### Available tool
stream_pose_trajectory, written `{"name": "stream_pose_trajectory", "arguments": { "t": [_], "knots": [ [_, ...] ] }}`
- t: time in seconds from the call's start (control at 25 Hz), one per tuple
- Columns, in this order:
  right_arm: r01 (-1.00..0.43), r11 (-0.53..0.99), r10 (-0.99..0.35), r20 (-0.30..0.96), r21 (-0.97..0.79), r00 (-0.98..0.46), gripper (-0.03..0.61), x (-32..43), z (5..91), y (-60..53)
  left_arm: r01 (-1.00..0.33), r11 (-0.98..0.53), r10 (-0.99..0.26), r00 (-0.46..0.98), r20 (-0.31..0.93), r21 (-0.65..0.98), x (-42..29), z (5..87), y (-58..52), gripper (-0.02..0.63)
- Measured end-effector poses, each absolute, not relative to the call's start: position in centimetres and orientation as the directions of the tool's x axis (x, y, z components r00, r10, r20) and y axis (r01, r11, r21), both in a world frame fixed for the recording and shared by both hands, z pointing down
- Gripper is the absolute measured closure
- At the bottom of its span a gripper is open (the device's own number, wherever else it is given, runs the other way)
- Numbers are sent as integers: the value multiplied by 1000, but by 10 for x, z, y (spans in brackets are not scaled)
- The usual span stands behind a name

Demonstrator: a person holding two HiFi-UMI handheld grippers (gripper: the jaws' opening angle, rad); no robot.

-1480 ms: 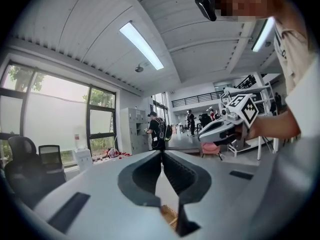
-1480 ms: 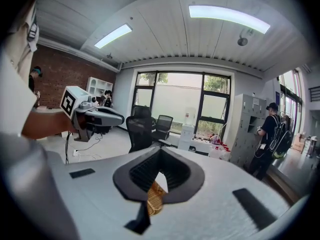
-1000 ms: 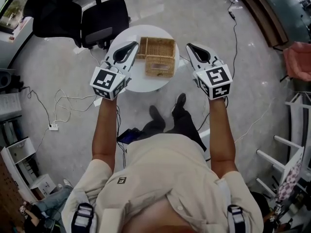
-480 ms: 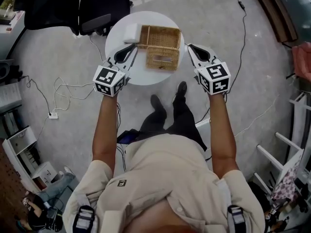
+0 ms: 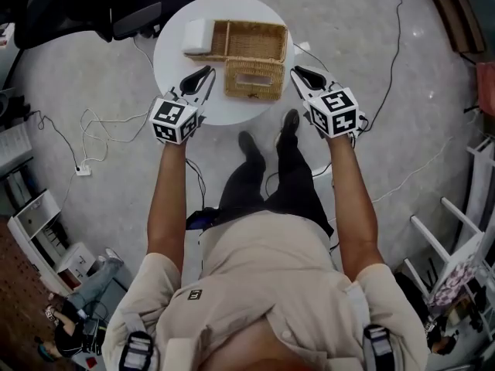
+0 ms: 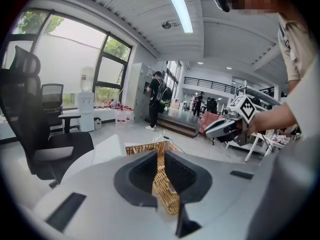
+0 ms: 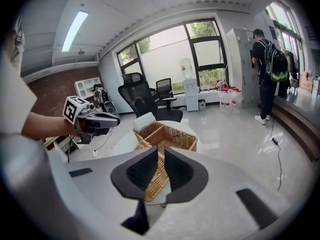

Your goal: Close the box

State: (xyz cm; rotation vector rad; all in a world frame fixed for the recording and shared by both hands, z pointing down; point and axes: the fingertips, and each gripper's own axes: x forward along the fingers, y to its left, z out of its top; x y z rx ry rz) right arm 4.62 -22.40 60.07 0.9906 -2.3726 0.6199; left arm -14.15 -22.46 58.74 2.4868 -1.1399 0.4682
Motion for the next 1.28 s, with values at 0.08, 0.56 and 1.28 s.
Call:
{"name": "stream_pose_trajectory", "arguments": {
  "t": [0.08,0.56,1.28],
  "knots": [
    [-739,628,-496,606,-245,-622,541,45,621,-223,-773,-602,-641,618,455,203,-142,606,-225,595],
    [-724,565,-384,650,-396,-655,516,45,713,-202,-766,-572,-583,632,511,294,-136,688,-222,500],
    [-654,446,-317,576,-611,-754,508,28,751,-185,-730,-530,-558,683,471,431,-132,732,-211,499]
  ]
}}
